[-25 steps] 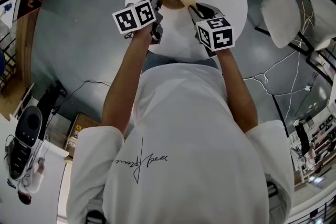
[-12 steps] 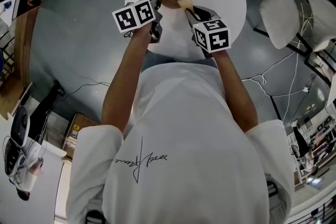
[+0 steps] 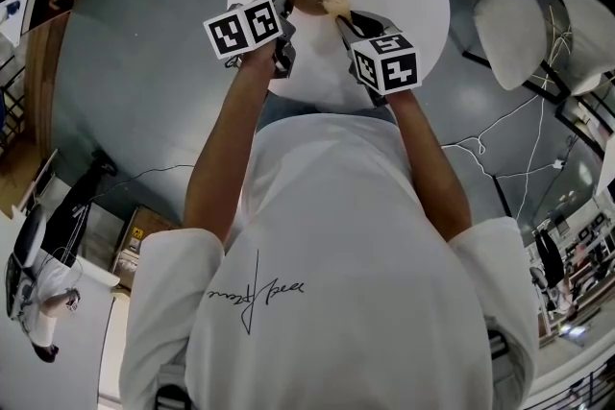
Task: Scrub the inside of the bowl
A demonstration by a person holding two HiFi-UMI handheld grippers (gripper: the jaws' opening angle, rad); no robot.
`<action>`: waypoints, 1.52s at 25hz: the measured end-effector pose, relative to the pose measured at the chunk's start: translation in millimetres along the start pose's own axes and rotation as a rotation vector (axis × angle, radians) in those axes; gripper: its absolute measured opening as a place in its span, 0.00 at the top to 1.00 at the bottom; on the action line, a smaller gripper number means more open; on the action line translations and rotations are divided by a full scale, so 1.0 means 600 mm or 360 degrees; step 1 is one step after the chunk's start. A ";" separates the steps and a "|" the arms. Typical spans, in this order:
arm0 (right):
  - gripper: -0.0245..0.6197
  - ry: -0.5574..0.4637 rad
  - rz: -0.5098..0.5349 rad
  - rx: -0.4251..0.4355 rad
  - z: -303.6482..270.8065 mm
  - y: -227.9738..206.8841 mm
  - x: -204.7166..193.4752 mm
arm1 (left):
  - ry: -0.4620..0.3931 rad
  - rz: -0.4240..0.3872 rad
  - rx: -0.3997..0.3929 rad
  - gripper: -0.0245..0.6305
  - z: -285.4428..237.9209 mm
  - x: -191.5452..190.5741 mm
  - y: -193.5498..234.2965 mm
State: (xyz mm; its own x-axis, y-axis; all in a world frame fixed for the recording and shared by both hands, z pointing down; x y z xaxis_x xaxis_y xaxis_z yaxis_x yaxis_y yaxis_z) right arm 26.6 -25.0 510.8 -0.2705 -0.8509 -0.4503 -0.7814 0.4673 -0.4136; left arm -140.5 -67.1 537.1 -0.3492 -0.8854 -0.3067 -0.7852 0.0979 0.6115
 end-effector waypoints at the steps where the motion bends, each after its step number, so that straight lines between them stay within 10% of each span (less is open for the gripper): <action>1: 0.84 0.0002 0.0001 0.0008 -0.002 0.001 0.000 | 0.0000 0.0002 -0.0001 0.95 0.000 0.000 0.001; 38: 0.84 0.0029 -0.0048 0.0088 -0.026 0.023 0.011 | -0.0027 0.0114 -0.0043 0.95 0.002 0.003 0.010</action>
State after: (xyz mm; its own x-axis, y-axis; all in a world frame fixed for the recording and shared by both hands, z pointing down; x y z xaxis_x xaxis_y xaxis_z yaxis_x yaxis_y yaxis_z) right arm 5.5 -27.9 514.4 -0.2579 -0.8687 -0.4228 -0.7571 0.4536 -0.4701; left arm -146.4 -67.8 539.2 -0.4131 -0.8686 -0.2736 -0.7436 0.1483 0.6520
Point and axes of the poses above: the fingertips, and each gripper's own axes: z backward along the fingers, y to its left, x out of its top, the point moved 6 cm from there along z, backward along the fingers, and after that the axes turned 1 degree about x, right-handed, at the moved point
